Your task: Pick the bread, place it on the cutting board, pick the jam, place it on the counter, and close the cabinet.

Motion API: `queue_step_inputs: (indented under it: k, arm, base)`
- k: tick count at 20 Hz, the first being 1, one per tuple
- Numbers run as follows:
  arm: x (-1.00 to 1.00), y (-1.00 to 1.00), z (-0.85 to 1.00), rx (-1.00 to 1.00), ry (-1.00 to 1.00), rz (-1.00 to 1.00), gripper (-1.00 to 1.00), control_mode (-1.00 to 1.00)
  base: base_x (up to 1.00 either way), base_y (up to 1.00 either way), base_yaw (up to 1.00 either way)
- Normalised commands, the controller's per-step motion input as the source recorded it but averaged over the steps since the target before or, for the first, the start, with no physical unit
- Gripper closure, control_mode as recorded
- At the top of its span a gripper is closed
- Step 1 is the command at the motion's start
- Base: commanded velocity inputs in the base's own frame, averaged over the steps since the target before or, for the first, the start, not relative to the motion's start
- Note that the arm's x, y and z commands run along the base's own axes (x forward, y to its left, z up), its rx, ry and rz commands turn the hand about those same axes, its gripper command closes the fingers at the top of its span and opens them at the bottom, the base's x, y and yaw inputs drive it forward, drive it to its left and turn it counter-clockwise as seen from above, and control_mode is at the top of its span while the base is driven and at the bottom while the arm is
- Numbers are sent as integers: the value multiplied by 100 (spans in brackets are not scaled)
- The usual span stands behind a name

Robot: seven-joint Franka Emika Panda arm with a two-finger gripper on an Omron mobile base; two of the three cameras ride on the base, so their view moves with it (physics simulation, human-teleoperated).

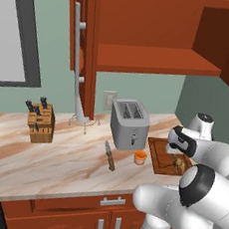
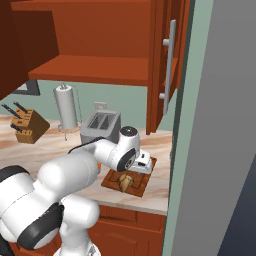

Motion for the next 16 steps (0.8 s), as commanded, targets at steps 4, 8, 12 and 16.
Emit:
queue_step_inputs:
  k: [4, 8, 12, 16]
  arm:
    - [0, 0, 7, 0, 0, 0, -100, -100]
    - [0, 0, 13, 0, 0, 0, -100, -100]
    - [0, 0, 19, 0, 0, 0, -100, -100]
    - [-5, 0, 21, 0, -5, 0, -100, -100]
  base:
    - [0, 0, 0]
    - [0, 0, 0]
    - [0, 0, 0]
    - [0, 0, 0]
